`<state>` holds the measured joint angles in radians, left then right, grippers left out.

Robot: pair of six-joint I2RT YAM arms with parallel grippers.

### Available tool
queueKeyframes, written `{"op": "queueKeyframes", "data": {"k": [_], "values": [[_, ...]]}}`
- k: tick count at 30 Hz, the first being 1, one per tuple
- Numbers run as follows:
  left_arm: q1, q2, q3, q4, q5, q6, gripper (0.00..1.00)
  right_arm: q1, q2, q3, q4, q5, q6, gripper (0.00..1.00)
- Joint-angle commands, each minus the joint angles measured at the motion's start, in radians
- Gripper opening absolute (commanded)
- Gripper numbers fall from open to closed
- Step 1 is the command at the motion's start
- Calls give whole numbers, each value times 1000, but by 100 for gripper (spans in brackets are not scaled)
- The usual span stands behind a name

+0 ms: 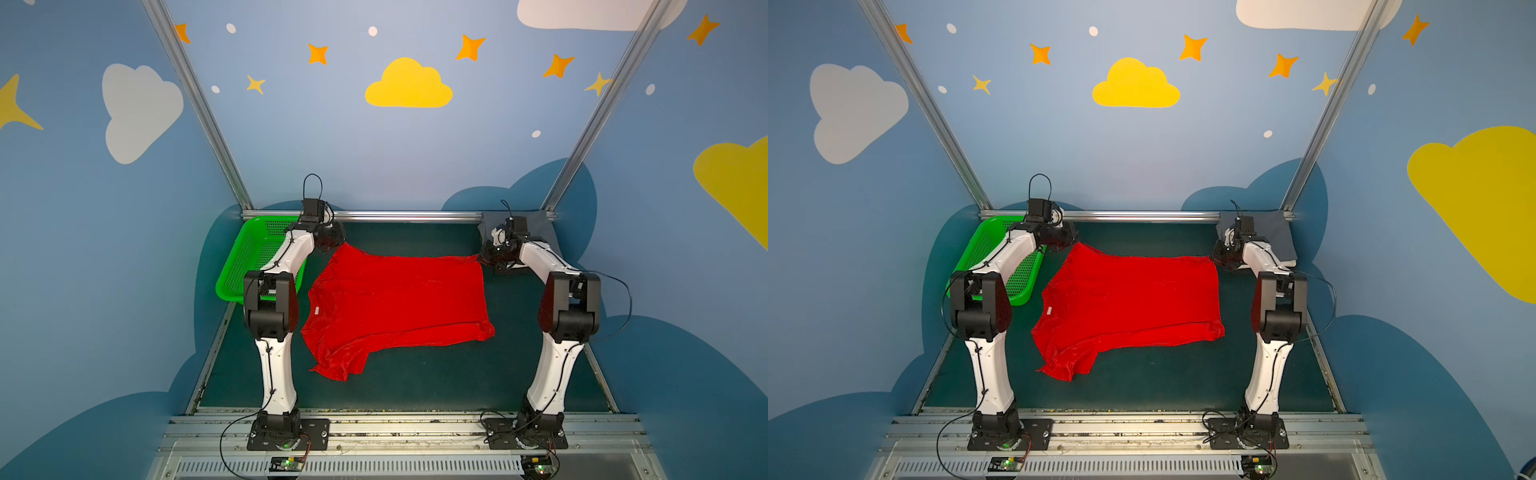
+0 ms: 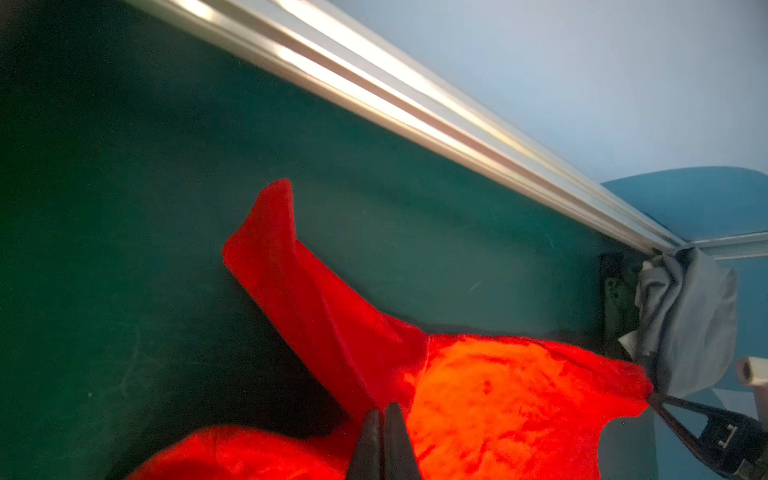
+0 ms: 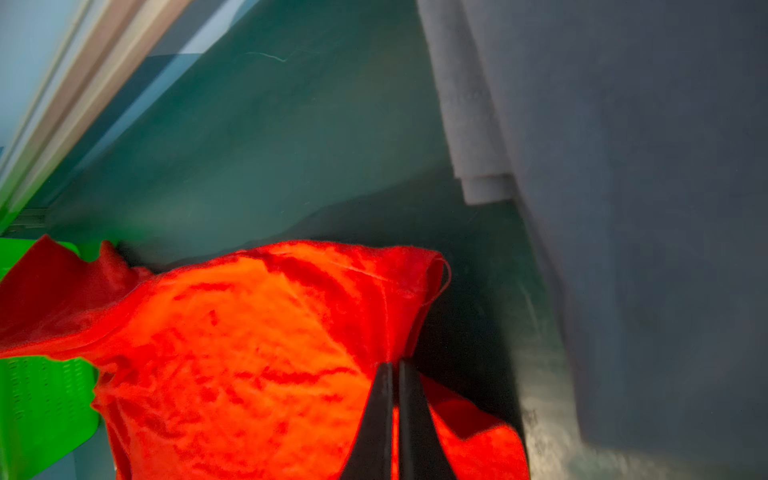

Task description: Fold and stack the t-shirts

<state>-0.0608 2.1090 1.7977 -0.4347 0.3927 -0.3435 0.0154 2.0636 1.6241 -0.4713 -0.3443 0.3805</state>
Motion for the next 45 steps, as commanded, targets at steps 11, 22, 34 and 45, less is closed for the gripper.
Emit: {"op": "queueKeyframes", "data": {"k": [11, 22, 34, 45], "values": [[0, -362, -590, 419, -91, -133, 4, -31, -258, -369, 196, 54, 39, 0], [-24, -593, -913, 489, -228, -141, 4, -25, -354, -527, 262, 78, 33, 0], [-27, -682, -1040, 451, -307, -164, 4, -12, -370, -584, 260, 171, 34, 0], [-61, -753, -1120, 413, -284, -217, 37, 9, -296, -495, 182, 143, 23, 43]]}}
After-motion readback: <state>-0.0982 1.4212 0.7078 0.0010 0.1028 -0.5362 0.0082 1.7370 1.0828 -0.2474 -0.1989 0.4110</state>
